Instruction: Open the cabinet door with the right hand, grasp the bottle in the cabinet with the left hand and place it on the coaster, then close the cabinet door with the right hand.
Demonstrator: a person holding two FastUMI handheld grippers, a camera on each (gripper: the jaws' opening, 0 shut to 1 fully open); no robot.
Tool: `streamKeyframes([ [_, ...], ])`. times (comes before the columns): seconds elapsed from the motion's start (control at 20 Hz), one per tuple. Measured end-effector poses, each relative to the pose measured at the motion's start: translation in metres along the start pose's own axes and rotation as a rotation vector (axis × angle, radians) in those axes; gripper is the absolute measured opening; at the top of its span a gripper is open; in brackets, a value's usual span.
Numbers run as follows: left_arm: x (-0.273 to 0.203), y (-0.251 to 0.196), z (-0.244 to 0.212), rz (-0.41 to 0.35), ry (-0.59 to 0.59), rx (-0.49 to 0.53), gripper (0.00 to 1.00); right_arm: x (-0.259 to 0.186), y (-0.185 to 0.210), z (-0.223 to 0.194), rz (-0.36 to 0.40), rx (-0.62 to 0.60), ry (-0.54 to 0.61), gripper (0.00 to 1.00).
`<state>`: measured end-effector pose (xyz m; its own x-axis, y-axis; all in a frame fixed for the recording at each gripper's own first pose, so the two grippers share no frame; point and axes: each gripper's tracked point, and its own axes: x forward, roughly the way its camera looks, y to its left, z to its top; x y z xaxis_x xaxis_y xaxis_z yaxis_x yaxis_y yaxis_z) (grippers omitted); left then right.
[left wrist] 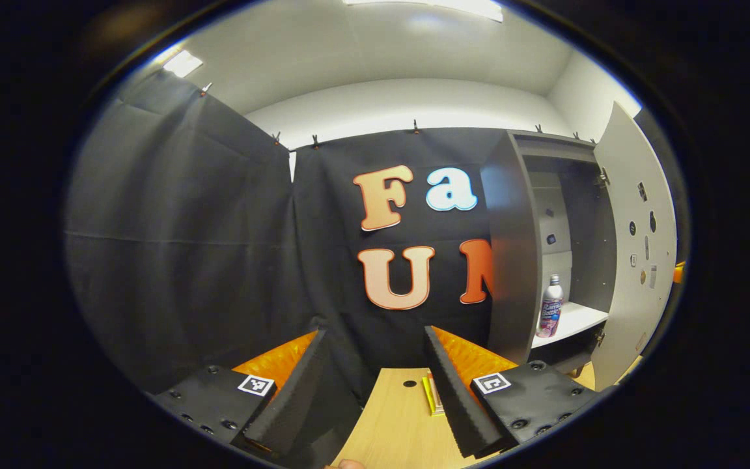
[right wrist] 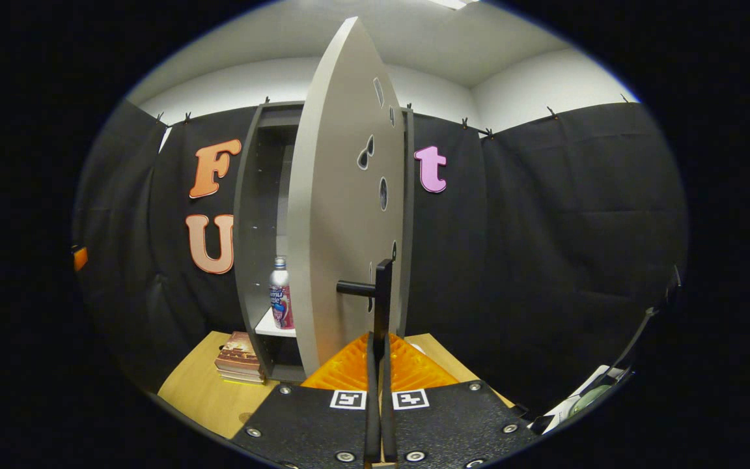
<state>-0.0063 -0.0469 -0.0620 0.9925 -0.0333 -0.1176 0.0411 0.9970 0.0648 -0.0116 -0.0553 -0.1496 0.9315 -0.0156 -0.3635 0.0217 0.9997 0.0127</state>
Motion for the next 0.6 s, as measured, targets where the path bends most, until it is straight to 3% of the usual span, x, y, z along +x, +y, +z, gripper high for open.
streamKeyframes([
  [0.6, 0.038, -0.134, -0.003, -0.122, 0.009, -0.01, 0.94, 0.006, -0.101, -0.004, 0.008, 0.009, -0.005, 0.0],
])
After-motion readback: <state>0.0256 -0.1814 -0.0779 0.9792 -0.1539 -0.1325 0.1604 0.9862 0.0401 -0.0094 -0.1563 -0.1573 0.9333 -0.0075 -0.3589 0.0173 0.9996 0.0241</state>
